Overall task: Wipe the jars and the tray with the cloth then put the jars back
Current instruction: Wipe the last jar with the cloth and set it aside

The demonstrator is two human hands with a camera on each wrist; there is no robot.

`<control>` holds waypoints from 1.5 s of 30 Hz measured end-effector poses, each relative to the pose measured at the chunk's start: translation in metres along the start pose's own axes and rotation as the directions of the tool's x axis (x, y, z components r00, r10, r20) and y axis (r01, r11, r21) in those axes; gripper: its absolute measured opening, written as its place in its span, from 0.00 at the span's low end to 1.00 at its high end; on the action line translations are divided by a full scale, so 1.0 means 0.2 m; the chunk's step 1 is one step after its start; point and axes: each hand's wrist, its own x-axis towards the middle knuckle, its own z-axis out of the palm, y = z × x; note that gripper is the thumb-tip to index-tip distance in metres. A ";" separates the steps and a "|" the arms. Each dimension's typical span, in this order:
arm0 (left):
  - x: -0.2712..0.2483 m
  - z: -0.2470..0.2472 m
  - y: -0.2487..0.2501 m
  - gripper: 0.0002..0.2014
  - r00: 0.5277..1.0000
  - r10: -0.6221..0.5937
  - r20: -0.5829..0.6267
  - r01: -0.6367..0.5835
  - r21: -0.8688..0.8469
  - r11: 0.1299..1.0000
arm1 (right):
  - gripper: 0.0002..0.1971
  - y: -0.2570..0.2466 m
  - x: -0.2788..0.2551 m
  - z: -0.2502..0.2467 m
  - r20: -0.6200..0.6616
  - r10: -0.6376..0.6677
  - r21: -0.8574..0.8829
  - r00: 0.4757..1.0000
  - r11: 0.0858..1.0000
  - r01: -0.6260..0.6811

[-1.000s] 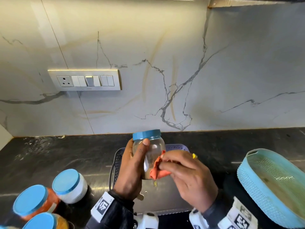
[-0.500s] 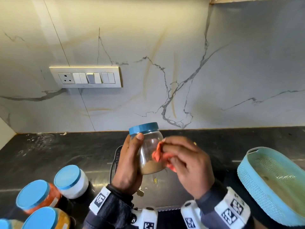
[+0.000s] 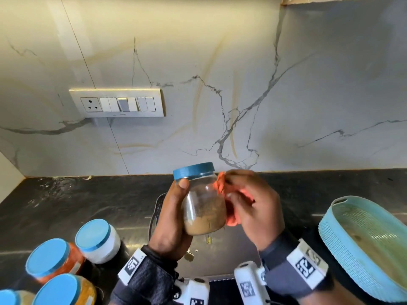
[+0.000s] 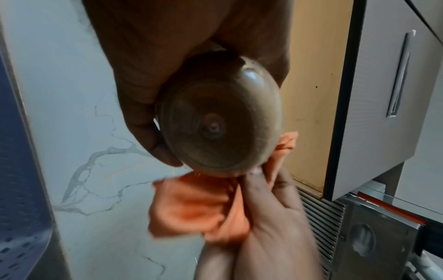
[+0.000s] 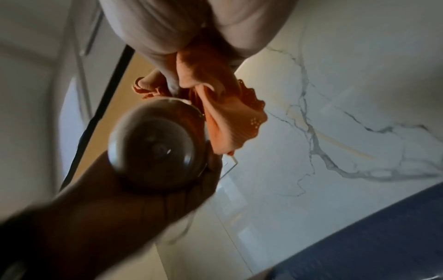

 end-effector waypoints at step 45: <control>0.04 -0.06 -0.05 0.32 0.998 0.068 -0.010 -0.065 0.208 0.976 | 0.11 -0.02 -0.03 -0.03 0.079 -0.017 -0.112 0.997 0.993 0.026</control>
